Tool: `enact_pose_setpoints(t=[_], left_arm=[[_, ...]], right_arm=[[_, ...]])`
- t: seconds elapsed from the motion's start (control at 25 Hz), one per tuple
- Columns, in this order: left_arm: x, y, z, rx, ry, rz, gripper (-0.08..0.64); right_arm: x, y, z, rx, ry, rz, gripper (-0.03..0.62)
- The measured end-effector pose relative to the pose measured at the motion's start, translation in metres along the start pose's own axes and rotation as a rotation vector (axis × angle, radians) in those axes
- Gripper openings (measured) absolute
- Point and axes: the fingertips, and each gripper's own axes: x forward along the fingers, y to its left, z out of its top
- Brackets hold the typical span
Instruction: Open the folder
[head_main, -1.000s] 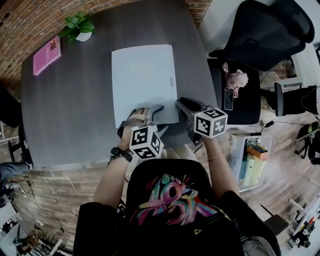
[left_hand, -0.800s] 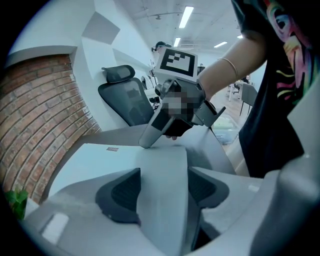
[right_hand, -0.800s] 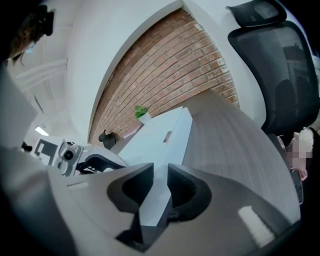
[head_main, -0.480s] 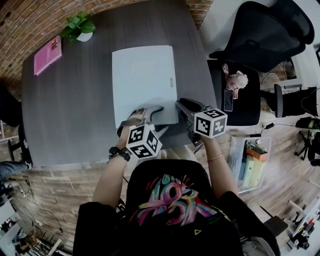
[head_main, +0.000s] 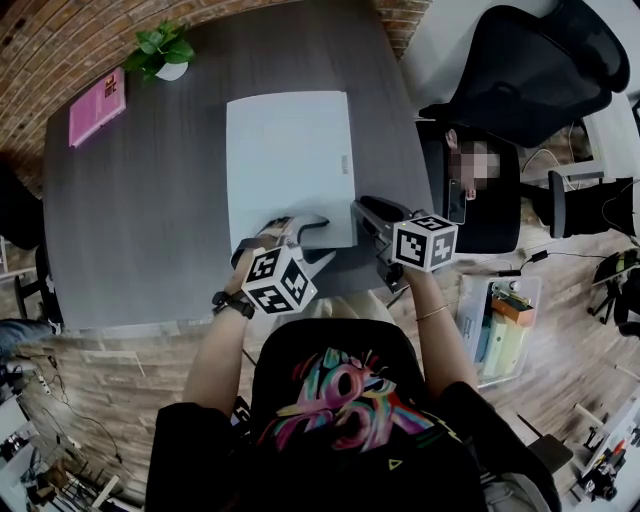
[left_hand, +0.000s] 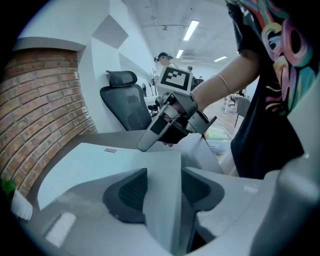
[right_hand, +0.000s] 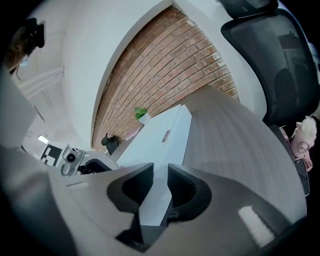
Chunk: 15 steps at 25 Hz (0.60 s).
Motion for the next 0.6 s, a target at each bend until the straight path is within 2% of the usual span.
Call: enact_pose_setpoints(t=[0.16,0.24,0.48,0.6], left_arm=[[-0.004,-0.001,0.003,0.009,-0.016,-0.018,0.206],[-0.007,-0.001,0.006,0.023,-0.028,-0.014,0.176],[-0.008,-0.005,0.008,0.061,-0.03,0.037,0.118],[-0.012,-0.005,0.012,0.053,-0.057,0.063,0.089]], right_arm=[[0.0,0.0,0.0,-0.001,0.003,0.005,0.094],[0.0,0.0,0.0,-0.01,0.007,0.003,0.094],[0.001,0.0,0.0,-0.019,0.016,0.003,0.094],[0.0,0.0,0.0,-0.018,0.013,0.002,0.094]])
